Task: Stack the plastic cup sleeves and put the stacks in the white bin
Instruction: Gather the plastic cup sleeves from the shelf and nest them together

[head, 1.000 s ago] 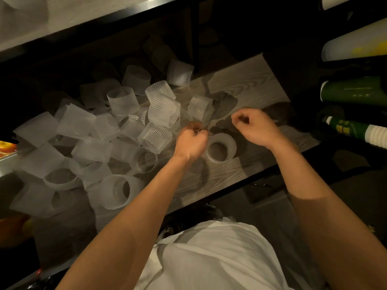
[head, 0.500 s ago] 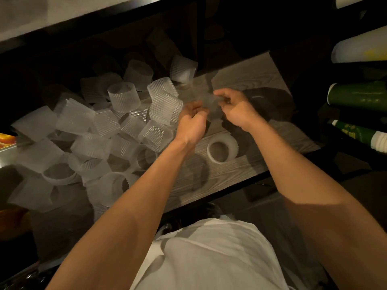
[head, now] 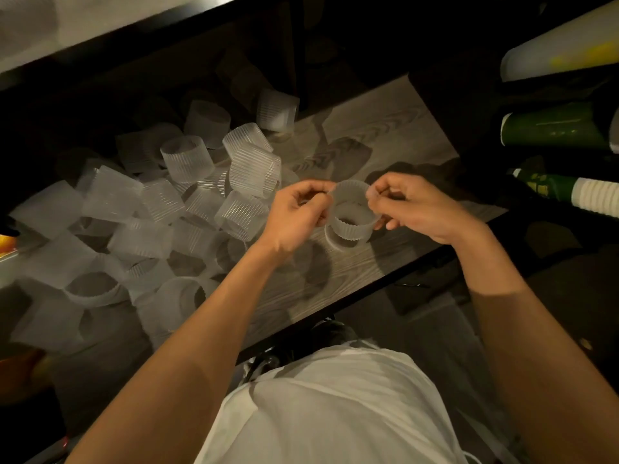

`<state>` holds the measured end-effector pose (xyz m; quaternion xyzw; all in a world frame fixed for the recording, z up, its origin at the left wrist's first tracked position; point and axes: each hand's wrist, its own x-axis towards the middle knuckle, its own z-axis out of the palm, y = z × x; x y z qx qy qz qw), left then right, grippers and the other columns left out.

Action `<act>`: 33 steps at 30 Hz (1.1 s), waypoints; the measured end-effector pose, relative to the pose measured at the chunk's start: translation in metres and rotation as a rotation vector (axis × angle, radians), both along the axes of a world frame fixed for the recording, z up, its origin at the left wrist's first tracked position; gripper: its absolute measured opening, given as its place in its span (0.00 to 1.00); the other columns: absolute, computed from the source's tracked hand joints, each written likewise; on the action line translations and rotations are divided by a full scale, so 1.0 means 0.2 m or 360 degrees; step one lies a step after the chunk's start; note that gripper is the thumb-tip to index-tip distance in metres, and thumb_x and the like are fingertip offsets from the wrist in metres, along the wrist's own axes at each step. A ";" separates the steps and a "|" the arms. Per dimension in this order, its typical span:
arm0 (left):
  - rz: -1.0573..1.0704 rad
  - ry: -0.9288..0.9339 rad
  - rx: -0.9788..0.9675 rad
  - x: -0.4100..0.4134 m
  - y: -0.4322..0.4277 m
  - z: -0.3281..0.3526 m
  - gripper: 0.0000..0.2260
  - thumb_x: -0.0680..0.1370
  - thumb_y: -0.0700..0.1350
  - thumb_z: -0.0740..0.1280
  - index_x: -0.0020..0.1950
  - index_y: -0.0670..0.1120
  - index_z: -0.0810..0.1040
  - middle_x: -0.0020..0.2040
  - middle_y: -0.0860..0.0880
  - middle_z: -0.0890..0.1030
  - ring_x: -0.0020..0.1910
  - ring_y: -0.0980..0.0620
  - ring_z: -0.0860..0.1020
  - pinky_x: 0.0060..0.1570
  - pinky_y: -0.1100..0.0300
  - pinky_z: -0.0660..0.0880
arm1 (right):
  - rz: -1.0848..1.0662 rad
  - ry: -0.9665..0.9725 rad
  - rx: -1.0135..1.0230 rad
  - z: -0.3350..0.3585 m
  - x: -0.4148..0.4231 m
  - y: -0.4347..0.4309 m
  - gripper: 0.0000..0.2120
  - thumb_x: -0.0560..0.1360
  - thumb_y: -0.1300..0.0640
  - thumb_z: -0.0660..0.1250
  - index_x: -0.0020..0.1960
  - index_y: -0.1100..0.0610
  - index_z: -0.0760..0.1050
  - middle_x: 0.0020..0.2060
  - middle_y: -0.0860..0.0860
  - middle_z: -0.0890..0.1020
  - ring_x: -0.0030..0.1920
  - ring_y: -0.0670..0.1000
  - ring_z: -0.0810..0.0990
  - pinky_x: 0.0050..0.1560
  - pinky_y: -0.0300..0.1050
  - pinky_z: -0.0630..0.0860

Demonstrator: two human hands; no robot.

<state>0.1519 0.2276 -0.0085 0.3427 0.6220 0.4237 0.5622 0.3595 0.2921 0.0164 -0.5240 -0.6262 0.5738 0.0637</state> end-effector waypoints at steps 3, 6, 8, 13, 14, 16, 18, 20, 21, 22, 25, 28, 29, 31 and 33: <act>-0.0083 0.0136 -0.0006 0.01 -0.04 -0.03 0.10 0.78 0.36 0.66 0.55 0.43 0.84 0.45 0.46 0.84 0.40 0.53 0.78 0.40 0.60 0.75 | -0.0004 -0.0088 0.0034 -0.04 0.01 -0.03 0.06 0.80 0.54 0.68 0.56 0.53 0.78 0.49 0.51 0.84 0.44 0.45 0.86 0.41 0.39 0.79; -0.0128 0.0279 0.0016 0.01 -0.07 -0.06 0.11 0.78 0.37 0.67 0.58 0.44 0.83 0.49 0.47 0.85 0.41 0.58 0.80 0.42 0.64 0.76 | -0.0029 -0.0172 0.0179 -0.10 0.01 -0.06 0.07 0.79 0.52 0.69 0.56 0.50 0.78 0.48 0.49 0.84 0.46 0.46 0.85 0.45 0.44 0.80; -0.0169 0.0430 0.0039 0.02 -0.09 -0.08 0.13 0.78 0.39 0.67 0.61 0.44 0.82 0.49 0.51 0.84 0.43 0.59 0.80 0.46 0.65 0.77 | -0.0068 -0.0224 0.0284 -0.14 0.01 -0.08 0.11 0.78 0.47 0.70 0.58 0.49 0.78 0.49 0.47 0.83 0.49 0.46 0.84 0.50 0.47 0.80; -0.0210 0.0506 -0.0204 0.04 -0.09 -0.12 0.17 0.79 0.51 0.64 0.67 0.46 0.76 0.52 0.52 0.83 0.51 0.56 0.81 0.57 0.58 0.76 | -0.0084 -0.0166 0.0078 -0.20 0.00 -0.13 0.25 0.75 0.39 0.71 0.67 0.48 0.73 0.57 0.43 0.80 0.59 0.43 0.79 0.61 0.47 0.77; -0.0232 0.0469 -0.0242 0.05 -0.10 -0.12 0.19 0.80 0.54 0.63 0.68 0.47 0.76 0.55 0.50 0.83 0.53 0.53 0.81 0.60 0.54 0.77 | -0.0064 -0.0117 -0.0001 -0.20 0.01 -0.15 0.28 0.73 0.40 0.73 0.69 0.48 0.72 0.59 0.43 0.80 0.60 0.42 0.78 0.64 0.48 0.76; -0.0266 0.0428 -0.0237 0.06 -0.12 -0.10 0.17 0.81 0.55 0.61 0.65 0.49 0.78 0.52 0.52 0.83 0.54 0.49 0.82 0.61 0.49 0.77 | -0.0019 -0.0076 -0.0064 -0.21 0.00 -0.18 0.36 0.67 0.42 0.79 0.71 0.47 0.71 0.61 0.43 0.80 0.63 0.43 0.78 0.67 0.51 0.75; -0.0262 0.0429 -0.0229 0.05 -0.14 -0.08 0.18 0.81 0.57 0.60 0.63 0.48 0.79 0.49 0.53 0.83 0.53 0.49 0.82 0.58 0.48 0.78 | 0.0020 -0.0064 -0.0023 -0.21 -0.01 -0.20 0.40 0.64 0.49 0.82 0.72 0.47 0.70 0.62 0.44 0.79 0.63 0.45 0.78 0.68 0.54 0.75; -0.0241 0.0413 -0.0204 0.02 -0.15 -0.06 0.22 0.78 0.60 0.61 0.65 0.48 0.78 0.52 0.52 0.84 0.53 0.50 0.82 0.53 0.50 0.79 | 0.0040 -0.0058 0.0111 -0.18 -0.03 -0.21 0.38 0.65 0.56 0.82 0.71 0.47 0.70 0.62 0.44 0.78 0.64 0.46 0.77 0.68 0.55 0.74; -0.0227 0.0387 -0.0172 0.00 -0.16 -0.03 0.21 0.79 0.59 0.62 0.66 0.49 0.77 0.53 0.51 0.84 0.53 0.50 0.83 0.49 0.54 0.78 | 0.0039 -0.0057 0.0182 -0.14 -0.04 -0.21 0.36 0.65 0.57 0.82 0.69 0.46 0.71 0.61 0.43 0.78 0.63 0.45 0.77 0.68 0.55 0.74; -0.0204 0.0347 -0.0125 -0.01 -0.16 -0.01 0.18 0.80 0.57 0.62 0.65 0.49 0.77 0.54 0.51 0.83 0.53 0.50 0.83 0.46 0.57 0.77 | 0.0039 -0.0036 0.0238 -0.10 -0.06 -0.20 0.35 0.66 0.58 0.81 0.68 0.46 0.71 0.60 0.43 0.78 0.62 0.45 0.77 0.67 0.54 0.75; -0.0113 0.0263 0.0057 -0.09 -0.18 0.09 0.12 0.81 0.52 0.63 0.61 0.49 0.79 0.54 0.46 0.83 0.50 0.52 0.81 0.45 0.60 0.77 | 0.0088 0.0066 0.0349 0.04 -0.12 -0.20 0.32 0.67 0.57 0.81 0.67 0.47 0.72 0.58 0.42 0.79 0.57 0.44 0.80 0.60 0.51 0.79; -0.0019 0.0253 0.0195 -0.19 -0.23 0.20 0.10 0.82 0.52 0.63 0.59 0.50 0.79 0.51 0.45 0.81 0.43 0.51 0.79 0.40 0.64 0.75 | 0.0159 0.0144 0.0488 0.16 -0.23 -0.20 0.31 0.67 0.56 0.81 0.66 0.48 0.72 0.56 0.43 0.80 0.53 0.42 0.80 0.56 0.46 0.80; 0.0019 0.0258 0.0220 -0.23 -0.25 0.24 0.09 0.82 0.51 0.62 0.58 0.50 0.79 0.50 0.45 0.80 0.43 0.52 0.79 0.39 0.65 0.75 | 0.0190 0.0162 0.0525 0.19 -0.28 -0.21 0.31 0.68 0.55 0.81 0.66 0.48 0.72 0.56 0.43 0.79 0.52 0.42 0.80 0.54 0.44 0.80; 0.0102 0.0247 0.0244 -0.32 -0.30 0.29 0.10 0.82 0.53 0.62 0.59 0.51 0.79 0.51 0.42 0.80 0.43 0.52 0.78 0.42 0.59 0.76 | 0.0267 0.0195 0.0576 0.25 -0.37 -0.22 0.30 0.68 0.53 0.81 0.66 0.47 0.72 0.57 0.44 0.79 0.51 0.43 0.80 0.52 0.41 0.79; 0.0195 0.0238 0.0273 -0.39 -0.36 0.33 0.11 0.81 0.55 0.62 0.58 0.53 0.79 0.52 0.41 0.80 0.43 0.51 0.78 0.43 0.54 0.77 | 0.0346 0.0213 0.0611 0.30 -0.47 -0.24 0.31 0.68 0.51 0.81 0.66 0.47 0.71 0.57 0.44 0.79 0.51 0.45 0.81 0.50 0.39 0.80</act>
